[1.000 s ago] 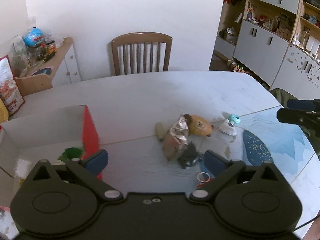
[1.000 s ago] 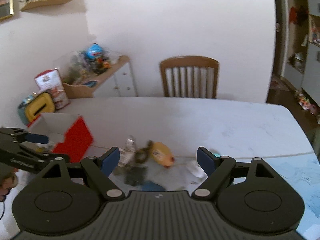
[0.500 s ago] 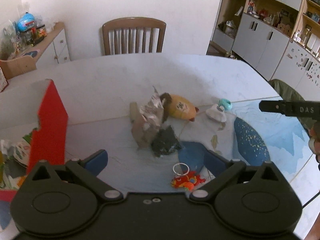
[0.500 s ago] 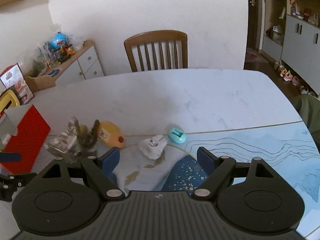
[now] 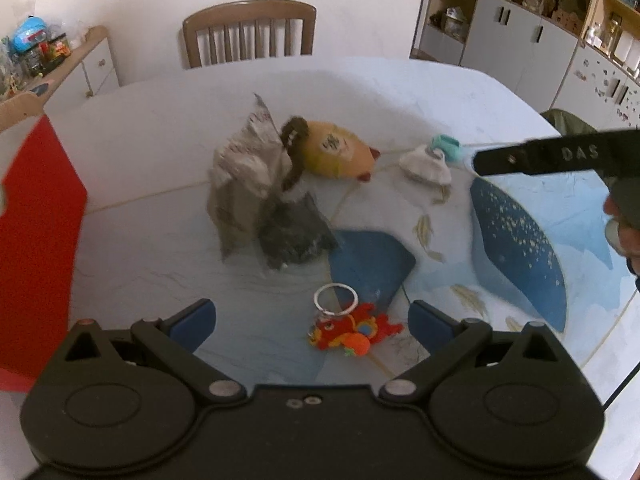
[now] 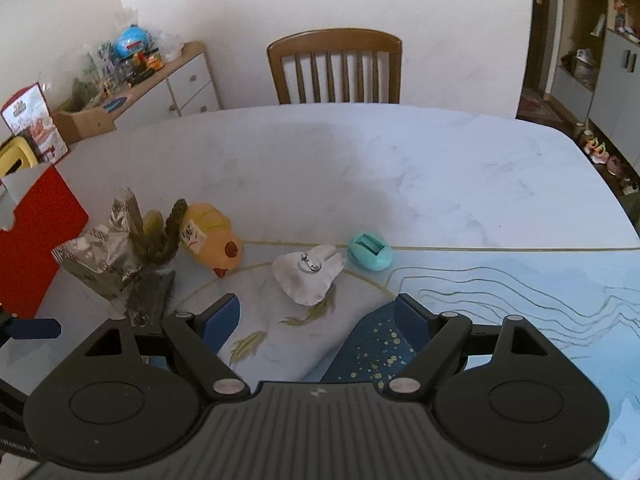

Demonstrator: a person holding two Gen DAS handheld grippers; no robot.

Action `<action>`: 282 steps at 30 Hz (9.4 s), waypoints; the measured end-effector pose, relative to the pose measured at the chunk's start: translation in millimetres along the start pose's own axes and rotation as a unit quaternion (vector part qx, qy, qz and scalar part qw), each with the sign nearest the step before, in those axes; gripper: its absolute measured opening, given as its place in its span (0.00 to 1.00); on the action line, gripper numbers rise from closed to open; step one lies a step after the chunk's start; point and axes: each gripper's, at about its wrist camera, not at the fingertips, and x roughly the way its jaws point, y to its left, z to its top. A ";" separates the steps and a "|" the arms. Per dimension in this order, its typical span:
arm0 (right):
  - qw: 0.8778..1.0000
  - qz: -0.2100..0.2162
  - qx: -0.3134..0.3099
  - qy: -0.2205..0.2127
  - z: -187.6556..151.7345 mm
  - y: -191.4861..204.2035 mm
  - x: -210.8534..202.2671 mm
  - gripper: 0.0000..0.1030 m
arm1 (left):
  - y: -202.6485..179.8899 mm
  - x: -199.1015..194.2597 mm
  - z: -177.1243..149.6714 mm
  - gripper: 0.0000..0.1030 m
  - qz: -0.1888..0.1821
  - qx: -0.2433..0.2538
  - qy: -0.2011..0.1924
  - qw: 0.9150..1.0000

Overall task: Organize objects
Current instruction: 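Move both tools back over the table toward the remaining items, then grasp the white cat plush with the right tool while the left tool grasps the red dragon keychain, then lift and carry the cat plush and dragon keychain over the cardboard box, then open both tools to drop the plush and keychain into the box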

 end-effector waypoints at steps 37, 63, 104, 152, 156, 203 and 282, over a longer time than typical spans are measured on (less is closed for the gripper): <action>0.999 0.008 0.007 0.036 7.4 7.4 76.0 0.49 | -21.9 20.5 -10.2 0.59 -0.011 0.025 0.010 1.000; 0.999 0.043 0.005 0.010 -8.2 19.4 12.9 0.37 | -11.1 14.7 -7.5 0.54 -0.035 -0.005 0.010 0.999; 0.998 0.049 0.021 0.016 -53.7 54.0 -52.1 0.37 | 16.0 -9.0 -22.9 0.77 -0.092 0.033 0.025 0.995; 0.994 0.095 -0.062 0.000 -21.5 117.7 -80.6 0.37 | 53.6 -85.1 7.8 0.56 -0.050 -0.014 -0.038 0.998; 0.991 0.105 -0.078 -0.010 -12.5 140.2 -89.3 0.37 | 73.4 -101.7 14.7 0.56 -0.042 -0.024 -0.050 0.998; 0.989 0.122 -0.073 0.030 -30.8 130.3 -67.1 0.37 | 102.3 -9.4 -44.4 0.73 0.099 -0.094 -0.001 0.991; 0.968 0.116 -0.221 0.019 73.2 413.6 46.1 0.37 | 352.4 -83.6 33.2 0.57 0.135 -0.105 -0.024 0.985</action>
